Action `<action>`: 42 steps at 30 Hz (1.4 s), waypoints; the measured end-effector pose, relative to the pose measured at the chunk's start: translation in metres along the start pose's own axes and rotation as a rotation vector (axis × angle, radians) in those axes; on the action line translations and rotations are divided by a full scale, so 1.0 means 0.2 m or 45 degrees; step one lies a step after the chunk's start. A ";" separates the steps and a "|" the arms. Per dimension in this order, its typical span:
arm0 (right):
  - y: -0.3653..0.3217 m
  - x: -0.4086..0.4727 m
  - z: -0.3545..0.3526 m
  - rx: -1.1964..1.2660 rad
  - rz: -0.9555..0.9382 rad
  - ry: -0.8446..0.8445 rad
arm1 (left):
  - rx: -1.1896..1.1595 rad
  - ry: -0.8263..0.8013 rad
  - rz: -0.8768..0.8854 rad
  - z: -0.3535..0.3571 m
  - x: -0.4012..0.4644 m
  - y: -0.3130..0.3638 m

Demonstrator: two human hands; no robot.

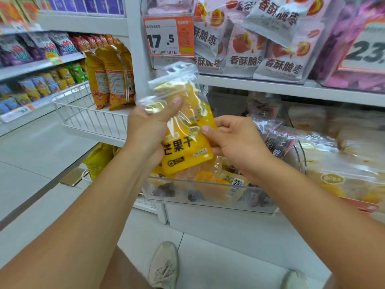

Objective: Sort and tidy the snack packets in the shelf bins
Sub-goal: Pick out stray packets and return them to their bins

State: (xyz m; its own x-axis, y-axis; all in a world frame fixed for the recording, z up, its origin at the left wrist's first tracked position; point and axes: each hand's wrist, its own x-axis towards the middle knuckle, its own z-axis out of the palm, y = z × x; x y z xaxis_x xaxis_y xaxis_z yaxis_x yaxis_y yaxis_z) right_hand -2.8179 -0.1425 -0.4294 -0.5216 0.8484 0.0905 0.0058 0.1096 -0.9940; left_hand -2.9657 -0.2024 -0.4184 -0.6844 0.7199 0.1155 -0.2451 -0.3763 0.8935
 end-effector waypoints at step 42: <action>-0.10 -0.28 -0.57 -0.152 -0.465 0.181 | -0.268 -0.260 -0.336 0.41 -0.23 -0.07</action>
State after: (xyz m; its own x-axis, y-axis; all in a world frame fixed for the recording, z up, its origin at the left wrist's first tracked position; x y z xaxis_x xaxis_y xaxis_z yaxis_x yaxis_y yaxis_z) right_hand -2.6921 -0.1338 -0.4066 -0.3849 0.8047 0.4520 -0.0545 0.4691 -0.8815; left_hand -2.8734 -0.1823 -0.4014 -0.4336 0.9011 -0.0034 -0.5444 -0.2589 0.7978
